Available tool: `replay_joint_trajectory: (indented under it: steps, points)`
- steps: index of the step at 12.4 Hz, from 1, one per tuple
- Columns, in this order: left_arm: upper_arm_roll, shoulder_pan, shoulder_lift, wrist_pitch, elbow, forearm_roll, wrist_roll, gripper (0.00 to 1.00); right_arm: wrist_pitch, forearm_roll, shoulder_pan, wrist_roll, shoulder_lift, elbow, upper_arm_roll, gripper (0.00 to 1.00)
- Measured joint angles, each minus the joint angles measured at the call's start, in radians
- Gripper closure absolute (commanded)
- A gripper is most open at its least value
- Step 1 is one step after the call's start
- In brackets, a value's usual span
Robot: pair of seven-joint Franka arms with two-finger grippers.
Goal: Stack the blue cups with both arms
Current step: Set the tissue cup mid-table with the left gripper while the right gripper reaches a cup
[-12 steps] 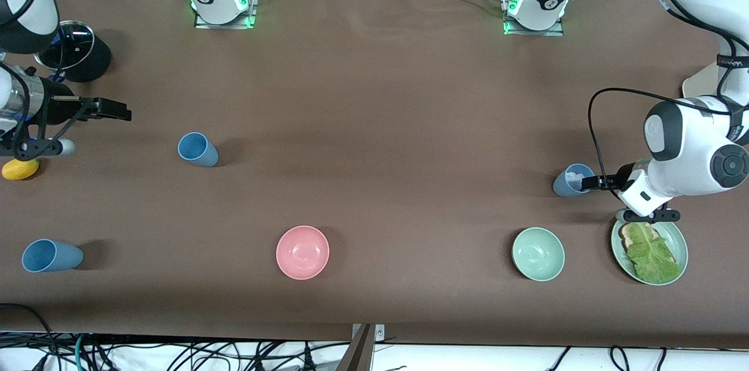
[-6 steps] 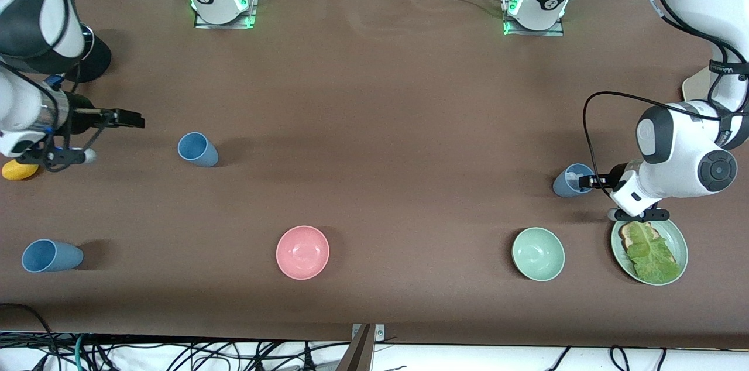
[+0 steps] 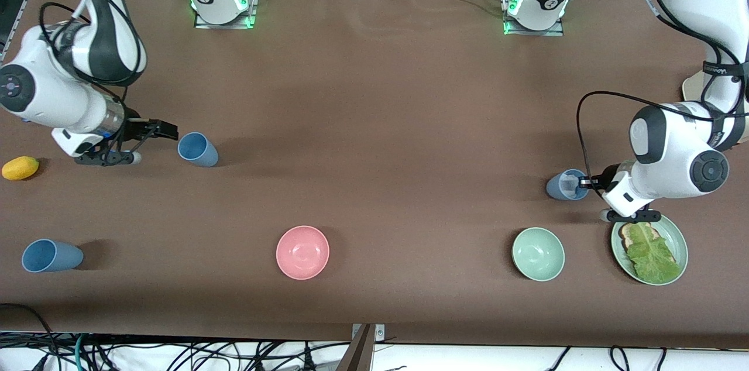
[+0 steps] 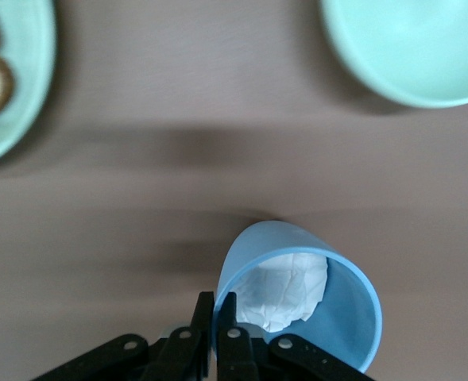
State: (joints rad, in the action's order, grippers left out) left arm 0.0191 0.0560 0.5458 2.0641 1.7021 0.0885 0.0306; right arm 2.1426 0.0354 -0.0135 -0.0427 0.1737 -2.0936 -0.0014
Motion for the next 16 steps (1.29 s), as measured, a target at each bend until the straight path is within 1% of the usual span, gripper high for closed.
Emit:
replay_joint_trajectory:
  steps: [2, 4, 5, 6, 7, 9, 11, 12, 14, 15, 16]
  points:
    - [0.075, -0.019, -0.002, 0.0, -0.017, 0.009, -0.129, 1.0, 0.086, 0.0, 0.001, 0.0, 0.002, -0.068, 0.004, 0.0]
    - [0.191, -0.037, -0.002, 0.0, -0.028, 0.01, -0.319, 1.0, 0.122, 0.0, 0.001, -0.001, 0.002, -0.096, 0.005, 0.0]
    - [0.237, -0.06, -0.003, 0.001, -0.038, 0.01, -0.409, 1.0, 0.134, 0.0, 0.001, -0.004, 0.005, -0.1, 0.005, 0.0]
    - [0.26, -0.099, -0.003, 0.001, -0.051, 0.01, -0.491, 1.0, 0.15, 0.0, 0.001, -0.011, 0.012, -0.101, 0.005, 0.01]
    - [0.267, -0.15, -0.002, 0.002, -0.065, 0.01, -0.571, 1.0, 0.168, 0.0, 0.001, -0.02, 0.023, -0.102, 0.004, 0.01]
    - [0.268, -0.261, 0.008, 0.041, -0.078, 0.01, -0.713, 1.0, 0.193, 0.0, 0.0, -0.035, 0.047, -0.102, 0.0, 0.06]
    - [0.265, -0.361, 0.038, 0.128, -0.08, 0.01, -0.833, 1.0, 0.216, 0.0, -0.002, -0.039, 0.061, -0.102, 0.0, 0.2]
    - [0.263, -0.394, 0.056, 0.147, -0.08, 0.01, -0.871, 1.0, 0.22, 0.0, -0.002, -0.039, 0.064, -0.102, 0.0, 0.31]
    - [0.259, -0.422, 0.083, 0.158, -0.083, -0.007, -0.892, 1.0, 0.222, 0.0, -0.002, -0.04, 0.066, -0.102, 0.0, 0.54]
    - [0.256, -0.422, 0.088, 0.158, -0.085, -0.023, -0.893, 0.96, 0.222, 0.0, -0.002, -0.04, 0.067, -0.102, 0.0, 0.64]
    - [0.252, -0.422, 0.09, 0.158, -0.086, -0.033, -0.894, 0.56, 0.222, 0.0, -0.002, -0.04, 0.067, -0.102, 0.0, 0.73]
